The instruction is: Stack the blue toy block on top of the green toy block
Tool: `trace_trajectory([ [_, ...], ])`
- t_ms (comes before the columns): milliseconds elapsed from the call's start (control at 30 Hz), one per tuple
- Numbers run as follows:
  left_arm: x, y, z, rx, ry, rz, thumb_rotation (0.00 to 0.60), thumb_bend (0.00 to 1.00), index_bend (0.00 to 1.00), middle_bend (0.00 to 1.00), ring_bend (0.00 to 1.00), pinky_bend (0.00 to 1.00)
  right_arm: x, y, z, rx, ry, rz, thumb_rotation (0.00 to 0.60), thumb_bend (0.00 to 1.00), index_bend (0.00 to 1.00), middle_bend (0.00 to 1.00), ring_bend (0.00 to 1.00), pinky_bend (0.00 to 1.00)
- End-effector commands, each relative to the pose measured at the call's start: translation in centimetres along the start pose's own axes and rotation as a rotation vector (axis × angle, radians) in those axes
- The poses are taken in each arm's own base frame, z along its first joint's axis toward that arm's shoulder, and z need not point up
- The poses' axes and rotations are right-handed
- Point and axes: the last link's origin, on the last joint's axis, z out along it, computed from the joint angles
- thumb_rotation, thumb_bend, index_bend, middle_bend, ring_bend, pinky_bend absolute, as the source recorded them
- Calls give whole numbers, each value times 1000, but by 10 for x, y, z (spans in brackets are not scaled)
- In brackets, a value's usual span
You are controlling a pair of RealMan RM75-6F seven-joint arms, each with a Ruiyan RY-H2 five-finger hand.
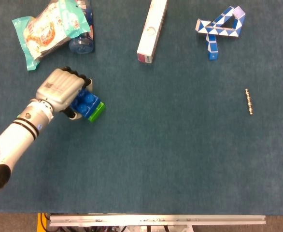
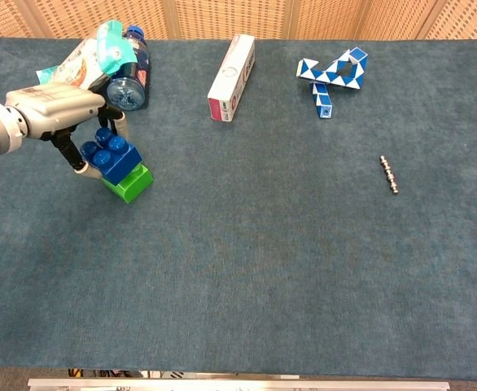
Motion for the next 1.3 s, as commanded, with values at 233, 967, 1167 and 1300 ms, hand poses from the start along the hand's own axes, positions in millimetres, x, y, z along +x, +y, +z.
trace_trajectory([
  [233, 0, 5, 5, -2, -11, -2, 600, 156, 414, 419, 283, 199, 1, 3, -3, -11, 3, 1, 600, 158, 248, 287, 277, 357],
  [967, -5, 9, 8, -9, -26, 25, 600, 156, 413, 419, 283, 199, 3, 8, -8, -29, 11, 1, 600, 159, 248, 287, 278, 357],
  [1167, -9, 10, 9, -11, -28, 40, 600, 156, 412, 419, 283, 200, 3, 10, -10, -36, 9, 2, 600, 159, 248, 287, 277, 357],
  [1300, -11, 11, 10, -15, -30, 43, 600, 156, 412, 419, 283, 199, 2, 11, -11, -39, 9, 3, 600, 159, 248, 287, 278, 357],
])
